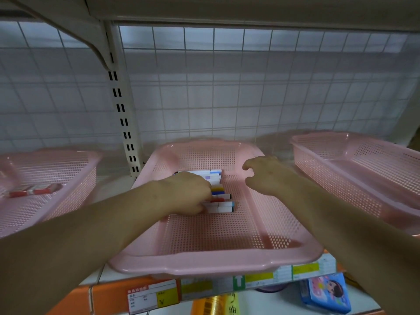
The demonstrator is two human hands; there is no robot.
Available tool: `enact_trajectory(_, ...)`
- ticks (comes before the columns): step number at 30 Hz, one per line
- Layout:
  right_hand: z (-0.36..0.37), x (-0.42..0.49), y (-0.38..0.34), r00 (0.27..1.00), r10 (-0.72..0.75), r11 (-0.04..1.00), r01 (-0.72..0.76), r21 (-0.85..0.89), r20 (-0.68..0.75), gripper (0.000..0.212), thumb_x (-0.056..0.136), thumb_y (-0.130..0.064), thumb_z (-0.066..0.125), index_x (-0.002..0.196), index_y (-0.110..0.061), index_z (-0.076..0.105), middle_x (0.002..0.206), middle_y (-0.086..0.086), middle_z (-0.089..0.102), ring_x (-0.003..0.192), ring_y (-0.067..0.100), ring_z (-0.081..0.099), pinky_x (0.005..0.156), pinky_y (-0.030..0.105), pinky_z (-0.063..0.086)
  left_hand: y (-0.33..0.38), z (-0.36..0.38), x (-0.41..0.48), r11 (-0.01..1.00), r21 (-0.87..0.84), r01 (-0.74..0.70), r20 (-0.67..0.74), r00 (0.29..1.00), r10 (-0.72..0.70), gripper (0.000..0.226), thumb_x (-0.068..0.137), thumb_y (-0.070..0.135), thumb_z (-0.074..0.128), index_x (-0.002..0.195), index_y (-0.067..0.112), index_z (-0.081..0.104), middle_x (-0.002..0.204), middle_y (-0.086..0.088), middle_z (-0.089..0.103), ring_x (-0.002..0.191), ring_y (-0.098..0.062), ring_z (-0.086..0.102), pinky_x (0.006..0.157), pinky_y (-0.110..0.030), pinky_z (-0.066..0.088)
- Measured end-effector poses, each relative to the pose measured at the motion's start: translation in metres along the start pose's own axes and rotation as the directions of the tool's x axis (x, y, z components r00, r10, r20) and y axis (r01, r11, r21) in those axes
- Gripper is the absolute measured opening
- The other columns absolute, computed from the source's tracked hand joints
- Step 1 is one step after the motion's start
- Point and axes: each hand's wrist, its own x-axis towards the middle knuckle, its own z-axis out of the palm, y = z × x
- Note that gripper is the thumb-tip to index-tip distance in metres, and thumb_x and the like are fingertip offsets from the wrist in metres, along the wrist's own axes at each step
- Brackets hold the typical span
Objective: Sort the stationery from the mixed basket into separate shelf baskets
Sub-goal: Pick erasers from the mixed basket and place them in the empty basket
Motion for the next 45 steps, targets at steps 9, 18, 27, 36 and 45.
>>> enact_trajectory(9, -0.004, -0.005, -0.003, 1.0, -0.025, 0.998, 0.023, -0.064, -0.016, 0.04, 0.094, -0.017, 0.043, 0.134, -0.019, 0.044, 0.136, 0.003, 0.047, 0.126, 0.023, 0.038, 0.09, 0.026, 0.031, 0.009, 0.007, 0.012, 0.998, -0.047, 0.032, -0.055, 0.998, -0.034, 0.067, 0.091, 0.061, 0.031, 0.148, 0.033, 0.013, 0.157, -0.003, 0.0, 0.143, -0.024, 0.003, 0.111, -0.044, 0.016)
enact_trajectory(18, 0.0, -0.003, 0.001, 1.0, -0.022, 0.999, 0.023, 0.049, -0.019, 0.044, 0.093, -0.019, 0.045, 0.137, -0.021, 0.042, 0.14, 0.002, 0.044, 0.129, 0.024, 0.035, 0.1, 0.03, 0.033, 0.005, 0.004, 0.007, 0.997, -0.075, 0.01, -0.056, 0.998, -0.014, 0.056, 0.091, 0.059, 0.032, 0.142, 0.034, 0.033, 0.153, 0.001, 0.017, 0.138, -0.023, 0.015, 0.105, -0.039, 0.025)
enact_trajectory(27, 0.0, -0.001, 0.003, 1.0, -0.002, 0.999, 0.004, 0.048, -0.024, 0.042, 0.093, -0.019, 0.045, 0.135, -0.021, 0.044, 0.136, 0.002, 0.046, 0.125, 0.023, 0.039, 0.095, 0.028, 0.036, -0.004, -0.001, 0.002, 0.992, -0.103, 0.072, -0.051, 0.996, -0.078, 0.05, 0.081, 0.053, 0.057, 0.123, 0.026, 0.049, 0.115, 0.004, 0.054, 0.104, -0.016, 0.047, 0.077, -0.029, 0.038)
enact_trajectory(36, 0.0, 0.002, 0.002, 1.0, -0.024, 0.997, 0.023, -0.068, -0.017, 0.043, 0.093, -0.02, 0.044, 0.136, -0.02, 0.042, 0.137, 0.005, 0.044, 0.126, 0.025, 0.037, 0.096, 0.031, 0.035, -0.008, -0.001, 0.003, 0.987, -0.138, 0.08, -0.06, 0.994, -0.089, 0.063, 0.08, 0.055, 0.058, 0.133, 0.027, 0.039, 0.125, 0.004, 0.051, 0.11, -0.017, 0.045, 0.082, -0.028, 0.036)
enact_trajectory(45, -0.008, 0.009, -0.031, 0.978, -0.192, 0.94, 0.16, -0.3, -0.08, 0.048, 0.09, -0.028, 0.046, 0.137, -0.019, 0.04, 0.136, 0.008, 0.041, 0.128, 0.027, 0.036, 0.105, 0.039, 0.03, -0.034, -0.027, -0.034, 0.98, -0.169, 0.104, -0.236, 0.961, -0.143, 0.062, 0.092, 0.046, 0.046, 0.146, 0.025, 0.025, 0.145, 0.003, 0.035, 0.133, -0.015, 0.031, 0.109, -0.03, 0.024)
